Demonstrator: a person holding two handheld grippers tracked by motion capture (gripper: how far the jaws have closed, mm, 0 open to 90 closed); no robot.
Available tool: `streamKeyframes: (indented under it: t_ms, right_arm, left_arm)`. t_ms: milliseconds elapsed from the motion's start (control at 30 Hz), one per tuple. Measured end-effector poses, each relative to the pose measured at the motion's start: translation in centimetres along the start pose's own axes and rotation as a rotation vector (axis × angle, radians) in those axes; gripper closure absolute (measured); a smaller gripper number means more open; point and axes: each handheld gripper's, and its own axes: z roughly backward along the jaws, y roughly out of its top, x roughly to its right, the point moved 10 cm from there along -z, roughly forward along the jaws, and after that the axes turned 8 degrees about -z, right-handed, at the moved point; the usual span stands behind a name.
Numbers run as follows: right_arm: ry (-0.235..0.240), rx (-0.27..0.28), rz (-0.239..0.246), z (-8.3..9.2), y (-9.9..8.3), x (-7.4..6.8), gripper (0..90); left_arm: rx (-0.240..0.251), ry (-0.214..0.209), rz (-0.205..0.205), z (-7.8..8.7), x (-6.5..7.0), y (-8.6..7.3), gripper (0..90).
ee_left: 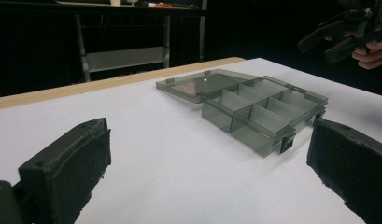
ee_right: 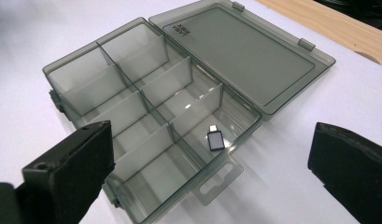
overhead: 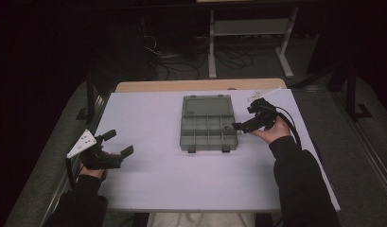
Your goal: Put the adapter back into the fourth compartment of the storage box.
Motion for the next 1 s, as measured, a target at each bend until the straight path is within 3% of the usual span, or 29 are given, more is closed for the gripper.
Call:
streamKeyframes:
  t_ms: [333, 700, 733, 1000]
  right_arm:
    - [-0.002, 0.021, -0.009, 1.2, -0.8, 0.2, 0.0]
    - [0.005, 0.020, -0.003, 1.8, -1.6, -0.3, 0.0]
    - [0.010, 0.042, -0.002, 2.0, -1.6, -0.6, 0.0]
    - [0.013, 0.054, 0.001, 2.4, -1.9, -1.0, 0.0]
  left_arm:
    - [-0.002, 0.001, 0.001, 0.0, 0.0, 0.0, 0.0]
    - [-0.002, 0.003, 0.003, 0.0, -0.1, 0.0, 0.0]
    - [-0.002, 0.003, 0.005, 0.0, -0.1, 0.0, 0.0]
    - [-0.002, 0.002, 0.004, 0.0, -0.1, -0.1, 0.0]
